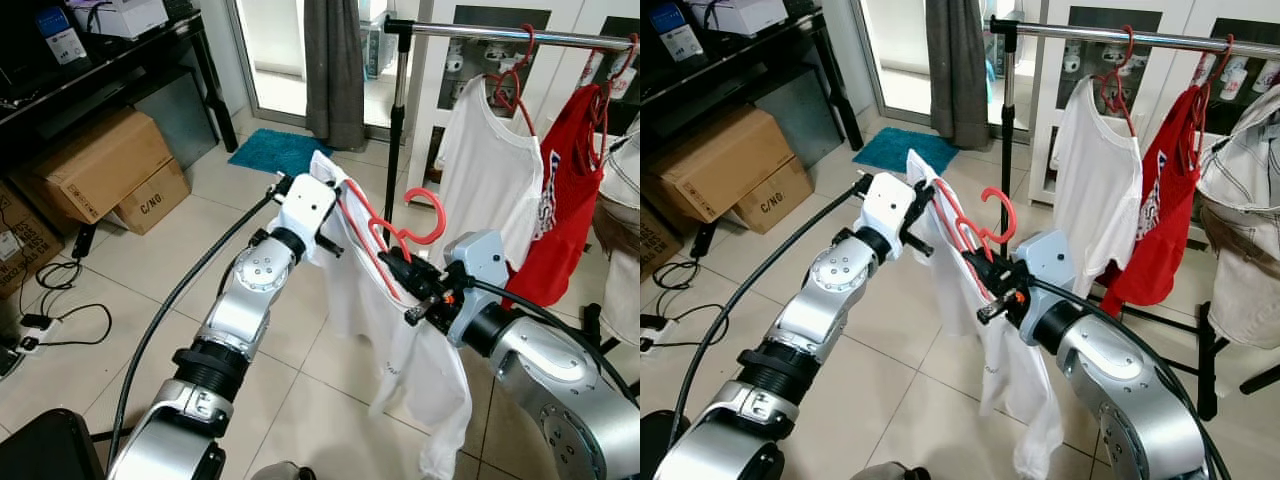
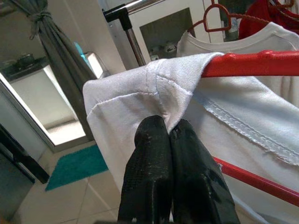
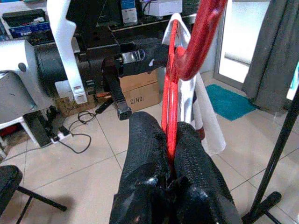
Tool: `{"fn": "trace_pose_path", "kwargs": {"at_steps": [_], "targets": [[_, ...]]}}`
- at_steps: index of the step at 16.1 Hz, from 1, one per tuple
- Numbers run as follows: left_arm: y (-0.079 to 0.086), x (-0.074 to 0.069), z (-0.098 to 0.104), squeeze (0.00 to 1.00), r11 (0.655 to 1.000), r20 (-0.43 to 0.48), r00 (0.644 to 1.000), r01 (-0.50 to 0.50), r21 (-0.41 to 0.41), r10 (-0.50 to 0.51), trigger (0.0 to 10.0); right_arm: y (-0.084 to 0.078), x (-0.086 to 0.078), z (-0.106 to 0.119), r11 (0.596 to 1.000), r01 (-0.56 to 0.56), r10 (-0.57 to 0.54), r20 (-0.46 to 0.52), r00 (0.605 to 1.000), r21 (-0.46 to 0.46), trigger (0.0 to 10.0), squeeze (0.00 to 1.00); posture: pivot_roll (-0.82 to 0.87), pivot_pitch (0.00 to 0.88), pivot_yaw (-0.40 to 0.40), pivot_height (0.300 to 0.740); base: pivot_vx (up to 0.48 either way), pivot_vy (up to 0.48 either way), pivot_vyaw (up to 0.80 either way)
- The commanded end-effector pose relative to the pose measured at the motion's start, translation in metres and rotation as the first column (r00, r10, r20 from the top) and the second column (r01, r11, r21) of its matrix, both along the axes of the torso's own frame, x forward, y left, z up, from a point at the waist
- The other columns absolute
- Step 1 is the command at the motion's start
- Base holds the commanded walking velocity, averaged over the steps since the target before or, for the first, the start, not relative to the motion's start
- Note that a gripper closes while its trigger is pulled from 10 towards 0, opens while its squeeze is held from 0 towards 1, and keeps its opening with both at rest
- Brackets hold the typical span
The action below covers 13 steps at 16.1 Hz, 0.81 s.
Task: Hang hanger
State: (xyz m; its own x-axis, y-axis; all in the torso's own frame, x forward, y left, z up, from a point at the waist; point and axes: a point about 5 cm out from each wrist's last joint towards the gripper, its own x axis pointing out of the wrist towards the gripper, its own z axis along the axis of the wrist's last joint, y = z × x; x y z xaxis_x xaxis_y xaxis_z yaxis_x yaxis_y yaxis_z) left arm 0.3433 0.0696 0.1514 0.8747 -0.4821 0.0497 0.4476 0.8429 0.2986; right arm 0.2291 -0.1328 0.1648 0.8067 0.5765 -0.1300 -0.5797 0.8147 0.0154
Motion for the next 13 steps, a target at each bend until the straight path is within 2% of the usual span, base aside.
{"fn": "trace_pose_path", "kwargs": {"at_steps": [1,3,6,7,8,10,11,13], "targets": [[0.008,0.004,0.001,0.00,0.999,-0.006,0.999,-0.035,-0.006,0.035,0.0,0.003,0.001,0.010,1.000,-0.024,0.023,0.048,0.999,0.015,0.0,0.00,-0.03,0.031,0.129,0.740,0.000,0.000,0.00],[0.012,0.003,0.001,0.00,0.998,-0.009,0.998,-0.057,-0.036,0.057,0.0,0.003,0.000,0.008,1.000,-0.023,0.022,0.038,0.999,0.012,0.0,0.00,-0.03,0.036,0.123,0.740,0.000,0.000,0.00],[0.026,-0.001,0.027,0.00,0.997,0.061,0.998,-0.012,-0.075,0.017,0.0,0.001,-0.006,-0.010,0.994,-0.062,0.059,-0.029,0.998,-0.094,0.0,0.00,-0.02,0.050,0.110,0.740,0.000,0.000,0.00],[0.026,-0.001,0.027,0.00,0.997,0.061,0.998,-0.012,-0.075,0.017,0.0,0.001,-0.006,-0.010,0.994,-0.062,0.059,-0.029,0.998,-0.094,0.0,0.00,-0.02,0.050,0.110,0.740,0.000,0.000,0.00],[0.050,0.002,0.040,0.00,0.991,0.065,0.994,-0.079,-0.112,0.087,0.0,-0.002,-0.011,-0.019,0.985,-0.093,0.085,-0.064,0.994,-0.144,0.0,0.00,-0.02,0.050,0.113,0.740,0.000,0.000,0.00],[0.075,0.009,0.049,0.00,0.981,0.067,0.985,-0.151,-0.119,0.160,0.0,-0.007,-0.017,-0.022,0.979,-0.126,0.114,-0.084,0.990,-0.160,0.0,0.00,-0.02,0.036,0.130,0.740,0.000,0.000,0.00],[0.092,0.015,0.056,0.00,0.973,0.071,0.975,-0.199,-0.118,0.208,0.0,-0.010,-0.022,-0.022,0.973,-0.164,0.151,-0.094,0.984,-0.160,0.0,0.00,-0.03,0.031,0.138,0.740,0.000,0.000,0.00],[0.115,0.027,0.064,0.00,0.956,0.059,0.958,-0.273,-0.110,0.281,0.0,-0.012,-0.031,-0.021,0.962,-0.227,0.210,-0.123,0.970,-0.150,0.0,0.00,-0.03,0.042,0.130,0.740,0.000,0.000,0.00]]}}
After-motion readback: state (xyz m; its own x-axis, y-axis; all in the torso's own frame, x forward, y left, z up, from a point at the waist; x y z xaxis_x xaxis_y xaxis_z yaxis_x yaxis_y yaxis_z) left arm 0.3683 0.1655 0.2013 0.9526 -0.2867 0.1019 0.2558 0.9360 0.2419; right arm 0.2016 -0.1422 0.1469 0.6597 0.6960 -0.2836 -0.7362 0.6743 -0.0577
